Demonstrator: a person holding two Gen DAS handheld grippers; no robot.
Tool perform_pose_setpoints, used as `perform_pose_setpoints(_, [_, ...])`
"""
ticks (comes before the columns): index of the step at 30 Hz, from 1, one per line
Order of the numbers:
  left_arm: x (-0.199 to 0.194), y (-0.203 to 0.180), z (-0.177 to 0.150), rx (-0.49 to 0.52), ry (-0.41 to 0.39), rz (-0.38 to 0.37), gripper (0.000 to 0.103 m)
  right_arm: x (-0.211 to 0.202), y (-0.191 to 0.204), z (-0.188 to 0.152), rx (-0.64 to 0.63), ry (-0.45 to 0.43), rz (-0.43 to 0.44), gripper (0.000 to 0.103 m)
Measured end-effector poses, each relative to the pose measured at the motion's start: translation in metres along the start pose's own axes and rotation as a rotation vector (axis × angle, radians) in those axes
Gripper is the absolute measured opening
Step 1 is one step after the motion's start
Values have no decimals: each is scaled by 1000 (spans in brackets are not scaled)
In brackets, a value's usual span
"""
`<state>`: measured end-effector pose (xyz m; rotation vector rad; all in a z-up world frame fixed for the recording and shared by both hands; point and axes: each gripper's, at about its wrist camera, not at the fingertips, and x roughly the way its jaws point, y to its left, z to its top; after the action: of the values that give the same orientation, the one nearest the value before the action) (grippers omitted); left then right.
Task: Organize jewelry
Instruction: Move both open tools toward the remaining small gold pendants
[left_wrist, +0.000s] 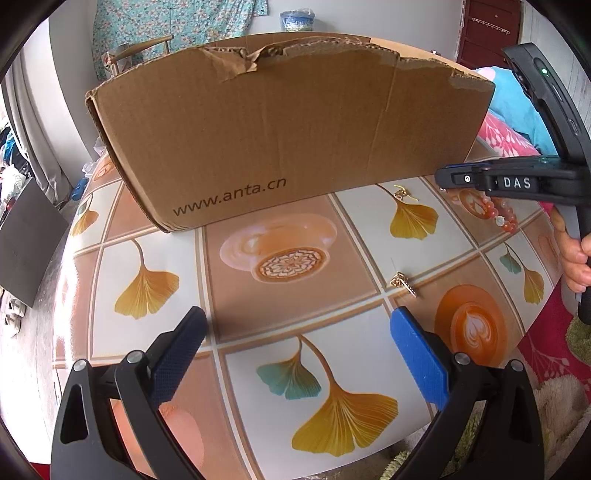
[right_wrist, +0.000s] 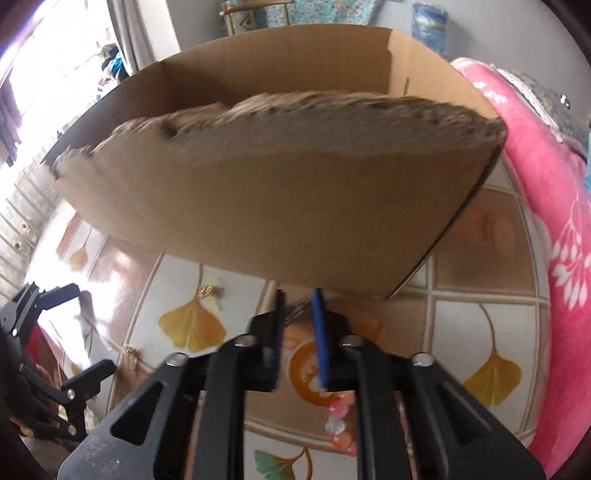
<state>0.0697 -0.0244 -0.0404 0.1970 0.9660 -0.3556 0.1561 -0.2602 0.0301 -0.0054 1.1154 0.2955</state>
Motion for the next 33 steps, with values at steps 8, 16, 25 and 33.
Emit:
perform_pose_setpoints(8, [2, 3, 4, 11, 7, -9, 98, -7, 20, -15, -10, 45, 88, 0])
perform_pose_setpoints(16, [3, 3, 3, 24, -2, -11, 99, -14, 44, -31, -17, 70, 205, 5])
perform_pose_setpoints(25, [2, -1, 4, 32, 19, 1, 99, -33, 37, -42, 45, 39, 239, 49])
perform_pose_setpoints(33, [2, -1, 1, 21, -6, -11, 99, -22, 25, -26, 55, 35, 258, 82])
